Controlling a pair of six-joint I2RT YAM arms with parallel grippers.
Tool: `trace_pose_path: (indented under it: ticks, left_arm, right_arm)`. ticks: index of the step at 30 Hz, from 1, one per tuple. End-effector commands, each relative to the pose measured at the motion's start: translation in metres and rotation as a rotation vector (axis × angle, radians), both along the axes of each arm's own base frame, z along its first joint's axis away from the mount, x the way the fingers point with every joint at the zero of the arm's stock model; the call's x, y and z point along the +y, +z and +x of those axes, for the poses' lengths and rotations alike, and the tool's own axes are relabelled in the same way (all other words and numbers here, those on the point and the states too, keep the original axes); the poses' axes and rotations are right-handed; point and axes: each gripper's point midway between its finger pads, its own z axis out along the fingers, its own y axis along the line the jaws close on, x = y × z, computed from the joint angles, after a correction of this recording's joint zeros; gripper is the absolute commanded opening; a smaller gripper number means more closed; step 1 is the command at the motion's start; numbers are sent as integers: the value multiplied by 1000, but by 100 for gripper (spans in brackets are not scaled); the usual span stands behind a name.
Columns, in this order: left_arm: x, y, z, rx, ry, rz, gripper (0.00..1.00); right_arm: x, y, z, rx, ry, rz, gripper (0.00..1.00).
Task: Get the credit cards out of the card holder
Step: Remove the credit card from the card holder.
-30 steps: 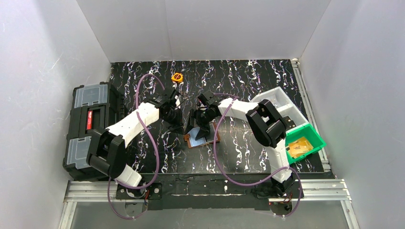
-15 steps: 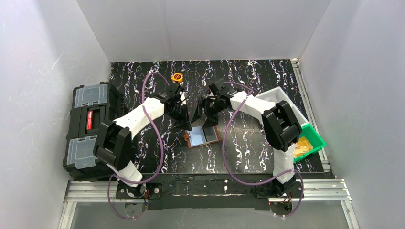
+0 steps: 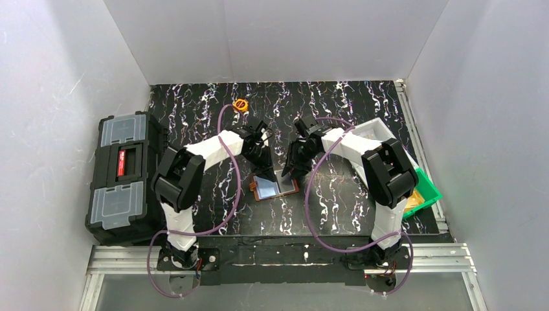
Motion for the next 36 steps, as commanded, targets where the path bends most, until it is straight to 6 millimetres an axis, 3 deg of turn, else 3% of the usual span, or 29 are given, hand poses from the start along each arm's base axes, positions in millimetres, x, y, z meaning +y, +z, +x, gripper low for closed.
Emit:
trace_pose_path:
  ticks: [1, 8, 19, 36]
  left_arm:
    - [-14, 6, 5, -3, -2, -40, 8]
    - [-7, -16, 0, 16, 6, -1, 8]
    - [-4, -29, -5, 34, 9, 11, 9]
    - [0, -40, -10, 48, 10, 27, 13]
  right_arm:
    - [-11, 7, 0, -62, 28, -48, 40]
    - [-15, 0, -1, -63, 36, -83, 33]
    - [-16, -13, -5, -53, 48, -131, 25]
    - [-22, -26, -12, -62, 67, -228, 24]
